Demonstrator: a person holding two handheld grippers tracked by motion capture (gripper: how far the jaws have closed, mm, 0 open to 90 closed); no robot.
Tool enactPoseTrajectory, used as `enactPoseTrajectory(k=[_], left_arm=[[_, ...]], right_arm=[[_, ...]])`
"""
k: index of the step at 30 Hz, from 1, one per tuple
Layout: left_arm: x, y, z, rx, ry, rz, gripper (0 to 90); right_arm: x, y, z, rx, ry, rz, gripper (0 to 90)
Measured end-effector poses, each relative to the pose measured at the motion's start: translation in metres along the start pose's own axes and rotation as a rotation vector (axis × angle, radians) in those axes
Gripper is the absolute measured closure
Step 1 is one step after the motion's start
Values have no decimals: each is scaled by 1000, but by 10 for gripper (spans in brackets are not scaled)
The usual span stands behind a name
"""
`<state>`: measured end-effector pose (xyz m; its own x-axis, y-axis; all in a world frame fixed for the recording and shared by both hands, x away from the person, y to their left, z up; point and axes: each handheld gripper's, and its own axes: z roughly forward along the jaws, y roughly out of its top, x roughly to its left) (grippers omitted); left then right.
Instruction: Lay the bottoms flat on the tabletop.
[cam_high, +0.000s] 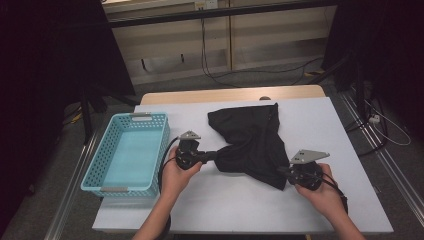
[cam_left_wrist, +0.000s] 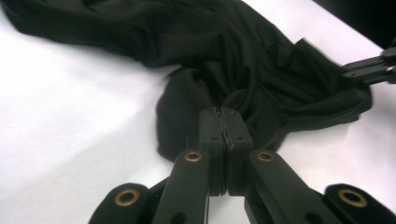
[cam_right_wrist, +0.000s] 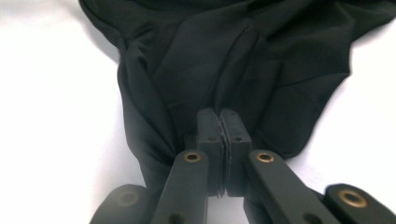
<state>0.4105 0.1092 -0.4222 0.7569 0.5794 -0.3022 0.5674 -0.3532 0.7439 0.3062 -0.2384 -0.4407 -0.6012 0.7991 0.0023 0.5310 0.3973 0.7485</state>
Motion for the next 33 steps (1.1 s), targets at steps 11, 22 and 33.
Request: enactPoseTrajectory(k=[11, 22, 33], left_arm=[[15, 2, -18, -28, 52, -47, 892], [12, 3, -1, 19, 50, -20, 885], [6, 4, 7, 55, 54, 16, 876]], right_arm=[[6, 0, -5, 12, 5, -19, 871], [0, -6, -10, 6, -45, -4, 706], [-8, 17, 6, -75, -90, 58, 502]])
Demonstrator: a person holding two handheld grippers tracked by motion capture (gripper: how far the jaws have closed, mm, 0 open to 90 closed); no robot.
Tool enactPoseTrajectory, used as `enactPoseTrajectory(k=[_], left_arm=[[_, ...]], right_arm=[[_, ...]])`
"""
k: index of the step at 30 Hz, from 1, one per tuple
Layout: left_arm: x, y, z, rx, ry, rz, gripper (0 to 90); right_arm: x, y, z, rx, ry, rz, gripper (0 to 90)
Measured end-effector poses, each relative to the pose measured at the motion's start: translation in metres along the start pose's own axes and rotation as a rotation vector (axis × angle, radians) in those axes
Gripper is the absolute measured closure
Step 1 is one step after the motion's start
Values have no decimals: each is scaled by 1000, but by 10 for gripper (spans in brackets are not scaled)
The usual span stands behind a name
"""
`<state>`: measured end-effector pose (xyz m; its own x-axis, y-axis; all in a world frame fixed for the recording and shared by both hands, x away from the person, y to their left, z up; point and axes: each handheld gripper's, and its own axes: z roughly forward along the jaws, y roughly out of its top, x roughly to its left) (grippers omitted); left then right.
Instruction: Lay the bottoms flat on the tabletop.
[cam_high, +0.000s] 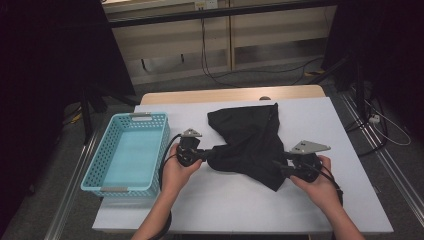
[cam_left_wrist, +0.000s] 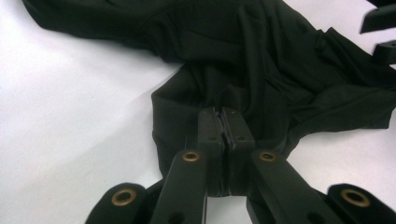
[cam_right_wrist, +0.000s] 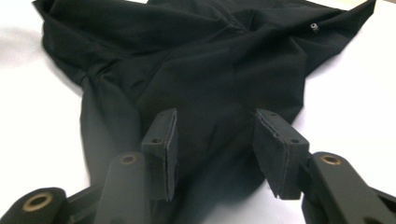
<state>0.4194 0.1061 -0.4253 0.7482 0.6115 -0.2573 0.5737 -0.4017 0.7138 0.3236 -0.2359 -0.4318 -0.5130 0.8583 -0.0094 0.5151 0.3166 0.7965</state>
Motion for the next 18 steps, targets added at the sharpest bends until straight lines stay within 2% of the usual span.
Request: enactPoseTrajectory(k=[5, 10, 12, 14, 18], left_arm=[[1, -3, -1, 15, 3, 2, 871], [-1, -6, -3, 19, 3, 4, 864], [-2, -6, -4, 21, 6, 12, 856], [-3, -7, -4, 23, 4, 14, 855], [-4, -7, -3, 33, 2, 22, 848]], right_arm=[[5, 5, 17, 21, -16, -15, 507], [7, 5, 24, 43, -21, -39, 599], [6, 5, 25, 48, -20, -43, 685], [5, 4, 26, 59, -14, -43, 721], [5, 4, 27, 67, 11, -43, 864]])
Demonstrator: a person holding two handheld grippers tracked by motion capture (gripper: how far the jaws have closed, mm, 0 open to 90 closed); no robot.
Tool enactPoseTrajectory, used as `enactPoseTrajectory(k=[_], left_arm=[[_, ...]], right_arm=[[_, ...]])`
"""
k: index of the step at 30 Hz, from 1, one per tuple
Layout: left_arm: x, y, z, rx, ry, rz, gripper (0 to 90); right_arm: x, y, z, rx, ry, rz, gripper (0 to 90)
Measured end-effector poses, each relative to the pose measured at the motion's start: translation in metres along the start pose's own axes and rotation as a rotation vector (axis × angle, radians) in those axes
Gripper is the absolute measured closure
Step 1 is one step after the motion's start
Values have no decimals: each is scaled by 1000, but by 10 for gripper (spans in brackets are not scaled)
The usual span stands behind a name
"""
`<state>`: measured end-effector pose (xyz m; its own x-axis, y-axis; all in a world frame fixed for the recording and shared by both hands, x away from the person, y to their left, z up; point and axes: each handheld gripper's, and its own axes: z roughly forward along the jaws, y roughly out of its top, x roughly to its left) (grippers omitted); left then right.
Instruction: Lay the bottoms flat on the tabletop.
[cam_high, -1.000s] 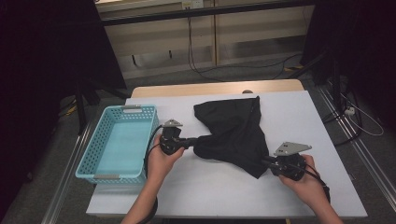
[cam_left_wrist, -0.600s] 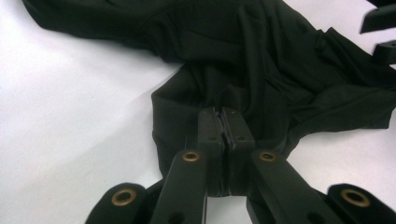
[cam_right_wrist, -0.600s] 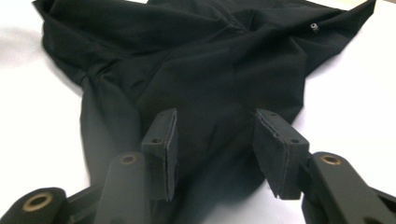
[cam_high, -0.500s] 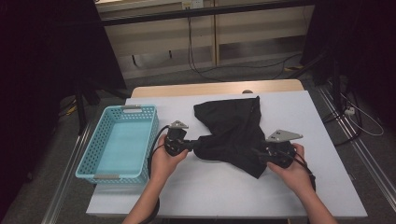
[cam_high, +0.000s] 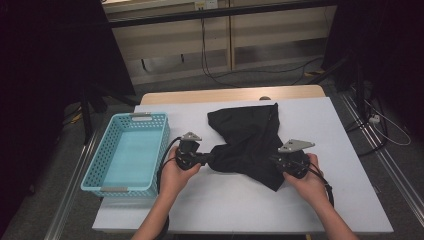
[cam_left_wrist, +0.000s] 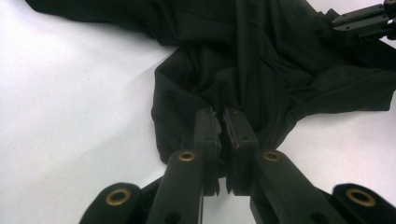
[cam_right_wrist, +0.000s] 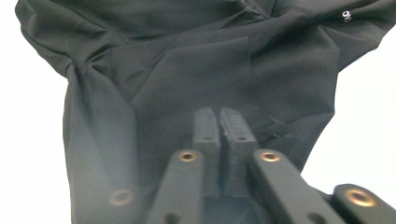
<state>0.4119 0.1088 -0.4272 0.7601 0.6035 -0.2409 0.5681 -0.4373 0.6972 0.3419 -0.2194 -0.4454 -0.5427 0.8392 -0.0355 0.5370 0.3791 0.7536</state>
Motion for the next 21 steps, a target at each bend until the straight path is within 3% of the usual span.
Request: enactPoseTrajectory(k=[4, 12, 21], left_arm=[[-1, 0, 2, -9, -2, 2, 786], [-7, 4, 8, -44, 16, 64, 430], [-10, 8, 17, -30, 10, 91, 277]], right_arm=[[-1, -1, -4, 2, 15, -2, 900], [0, -14, -24, -8, 24, 11, 900], [-3, -28, -46, -4, 2, 16, 900]])
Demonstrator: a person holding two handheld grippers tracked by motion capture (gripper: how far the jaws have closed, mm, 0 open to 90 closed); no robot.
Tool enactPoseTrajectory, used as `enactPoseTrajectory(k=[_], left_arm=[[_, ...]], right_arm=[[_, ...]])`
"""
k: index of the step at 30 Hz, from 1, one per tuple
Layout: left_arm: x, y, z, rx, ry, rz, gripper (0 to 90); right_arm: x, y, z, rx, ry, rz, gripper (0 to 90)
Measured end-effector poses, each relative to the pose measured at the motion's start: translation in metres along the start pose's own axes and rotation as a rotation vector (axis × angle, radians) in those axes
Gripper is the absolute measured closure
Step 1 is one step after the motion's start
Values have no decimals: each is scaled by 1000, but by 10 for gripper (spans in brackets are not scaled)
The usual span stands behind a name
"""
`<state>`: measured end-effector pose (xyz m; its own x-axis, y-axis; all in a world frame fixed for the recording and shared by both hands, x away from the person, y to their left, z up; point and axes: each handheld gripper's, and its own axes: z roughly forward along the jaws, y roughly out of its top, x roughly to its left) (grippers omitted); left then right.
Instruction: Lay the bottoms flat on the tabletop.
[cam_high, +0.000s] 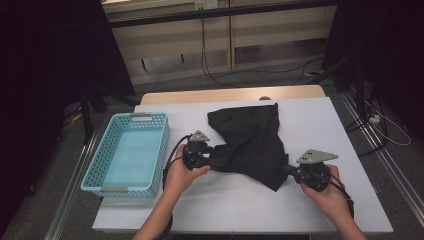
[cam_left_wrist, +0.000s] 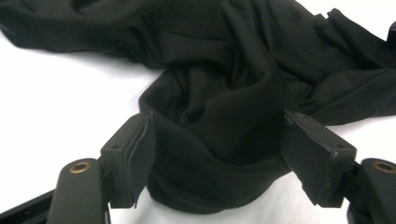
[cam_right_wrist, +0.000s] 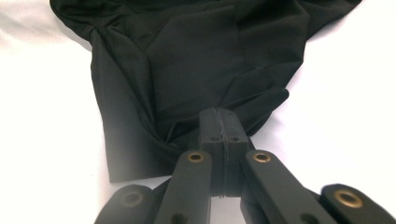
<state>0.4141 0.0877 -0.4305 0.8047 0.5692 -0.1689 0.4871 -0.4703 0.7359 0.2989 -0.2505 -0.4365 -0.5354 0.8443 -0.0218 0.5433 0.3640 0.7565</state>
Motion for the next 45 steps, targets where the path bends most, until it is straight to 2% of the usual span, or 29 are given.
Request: enactPoseTrajectory(k=[11, 13, 15, 16, 19, 24, 28, 33, 35, 39, 45], left_arm=[[0, 0, 2, 4, 2, 3, 254], [-1, 0, 2, 4, -4, 1, 252], [-1, 0, 2, 7, -3, 7, 246], [-1, 0, 1, 8, -3, 9, 245], [0, 0, 0, 3, 6, 7, 238], [-1, -1, -2, 4, 8, 10, 234], [-1, -2, -3, 6, 7, 11, 233], [-1, -2, -4, 2, 12, 9, 232], [-2, -2, -4, -2, 11, 8, 231], [-3, -3, -4, 7, 7, 9, 231], [-6, 0, -3, -1, -2, 17, 231]], right_arm=[[-1, 0, -3, 13, 3, -12, 888], [-1, 1, -3, 5, -8, -17, 813], [-3, 5, -3, -15, -32, -5, 694], [-5, 7, -3, -30, -43, 3, 668], [-10, 15, 3, -75, -36, 31, 564], [-13, 22, 26, -49, -35, 52, 532], [-11, 21, 42, 17, -40, 19, 558], [-10, 18, 47, 62, -25, 17, 628], [-11, 16, 47, 58, -8, 34, 716], [-12, 15, 45, 69, 15, 26, 884], [-11, 9, 32, 68, 26, 32, 900]])
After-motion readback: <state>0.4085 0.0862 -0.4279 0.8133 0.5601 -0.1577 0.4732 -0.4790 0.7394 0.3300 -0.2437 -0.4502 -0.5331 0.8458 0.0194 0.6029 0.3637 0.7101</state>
